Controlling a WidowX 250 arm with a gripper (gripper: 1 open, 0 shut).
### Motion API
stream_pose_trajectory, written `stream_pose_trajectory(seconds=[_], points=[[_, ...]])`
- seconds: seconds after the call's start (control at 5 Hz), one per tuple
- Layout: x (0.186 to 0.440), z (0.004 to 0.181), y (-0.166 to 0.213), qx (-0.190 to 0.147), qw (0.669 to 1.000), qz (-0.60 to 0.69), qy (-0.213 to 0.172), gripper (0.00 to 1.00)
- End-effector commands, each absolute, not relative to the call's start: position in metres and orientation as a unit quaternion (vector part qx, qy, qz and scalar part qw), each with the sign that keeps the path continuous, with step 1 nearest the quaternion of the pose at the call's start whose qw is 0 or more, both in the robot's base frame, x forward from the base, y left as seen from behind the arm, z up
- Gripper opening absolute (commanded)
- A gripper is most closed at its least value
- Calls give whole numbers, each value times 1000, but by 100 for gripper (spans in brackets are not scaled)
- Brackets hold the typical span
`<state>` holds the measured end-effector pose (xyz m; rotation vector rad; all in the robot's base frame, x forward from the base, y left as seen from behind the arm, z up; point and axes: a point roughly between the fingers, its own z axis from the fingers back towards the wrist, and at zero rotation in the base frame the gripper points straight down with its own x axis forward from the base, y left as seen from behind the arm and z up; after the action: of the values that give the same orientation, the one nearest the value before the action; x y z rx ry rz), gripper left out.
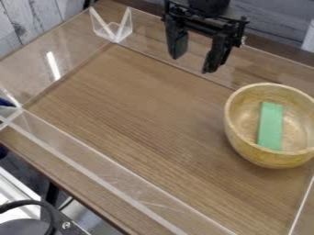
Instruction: Remove the green block from inside the brown bowl and put it on the table
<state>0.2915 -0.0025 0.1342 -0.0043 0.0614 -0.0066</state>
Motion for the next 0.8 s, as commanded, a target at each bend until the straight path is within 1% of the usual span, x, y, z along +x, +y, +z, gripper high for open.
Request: stream_pose_trajectory(seconds=[0.0, 0.2, 0.6], points=[[296, 131, -17, -5, 999, -22, 32, 100], [301, 129, -36, -10, 998, -55, 31, 100], [320, 120, -79, -14, 994, -102, 24, 100]])
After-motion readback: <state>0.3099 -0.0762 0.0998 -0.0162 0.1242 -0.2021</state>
